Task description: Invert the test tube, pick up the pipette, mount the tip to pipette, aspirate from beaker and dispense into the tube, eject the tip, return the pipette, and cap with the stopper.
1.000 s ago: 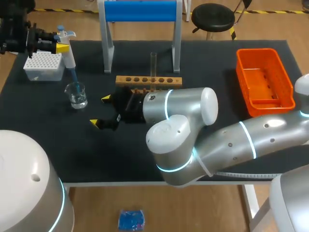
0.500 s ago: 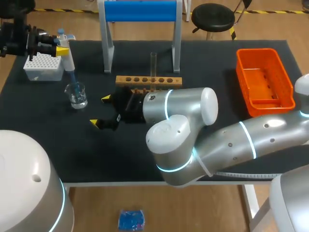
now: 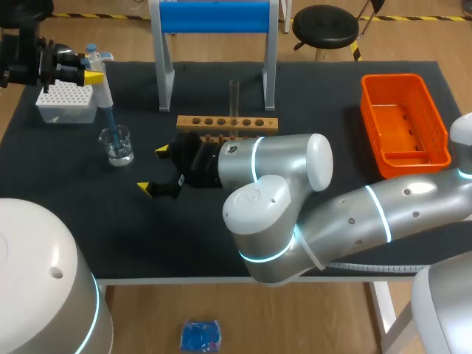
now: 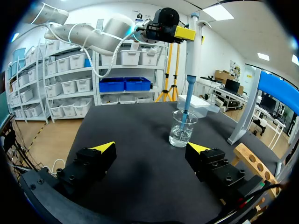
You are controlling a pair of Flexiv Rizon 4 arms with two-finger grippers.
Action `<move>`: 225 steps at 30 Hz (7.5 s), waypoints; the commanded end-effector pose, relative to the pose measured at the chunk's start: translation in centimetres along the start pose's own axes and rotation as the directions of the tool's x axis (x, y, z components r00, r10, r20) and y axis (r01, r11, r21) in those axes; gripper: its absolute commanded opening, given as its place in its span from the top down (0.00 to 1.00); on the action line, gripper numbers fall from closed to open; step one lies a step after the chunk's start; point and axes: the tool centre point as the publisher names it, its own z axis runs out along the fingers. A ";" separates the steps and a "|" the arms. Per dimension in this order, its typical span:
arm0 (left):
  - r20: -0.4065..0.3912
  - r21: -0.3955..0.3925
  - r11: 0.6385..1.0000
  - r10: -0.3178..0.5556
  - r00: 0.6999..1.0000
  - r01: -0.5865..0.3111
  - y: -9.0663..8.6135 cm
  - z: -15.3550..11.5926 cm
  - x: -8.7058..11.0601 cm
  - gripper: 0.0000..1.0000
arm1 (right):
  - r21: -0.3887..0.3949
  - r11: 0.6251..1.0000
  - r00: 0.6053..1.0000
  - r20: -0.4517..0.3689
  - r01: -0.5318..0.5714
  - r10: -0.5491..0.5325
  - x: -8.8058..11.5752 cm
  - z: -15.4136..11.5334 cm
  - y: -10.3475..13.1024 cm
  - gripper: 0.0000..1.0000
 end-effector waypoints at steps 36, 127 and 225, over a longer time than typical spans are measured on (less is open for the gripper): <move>0.003 0.016 1.000 -0.006 1.000 0.006 0.7 0.0 -0.1 1.00 | 0.012 1.000 1.000 0.008 0.014 -0.014 0.0 -0.2 0.5 0.00; 0.003 0.016 1.000 -0.006 1.000 0.006 0.7 0.0 -0.1 1.00 | -0.089 0.968 0.916 -0.311 0.236 -0.252 -11.5 -9.5 25.1 0.00; 0.003 0.016 1.000 -0.006 1.000 0.006 0.7 0.0 -0.1 1.00 | -0.046 0.998 0.927 -0.371 0.036 -0.051 -9.5 2.3 25.7 1.00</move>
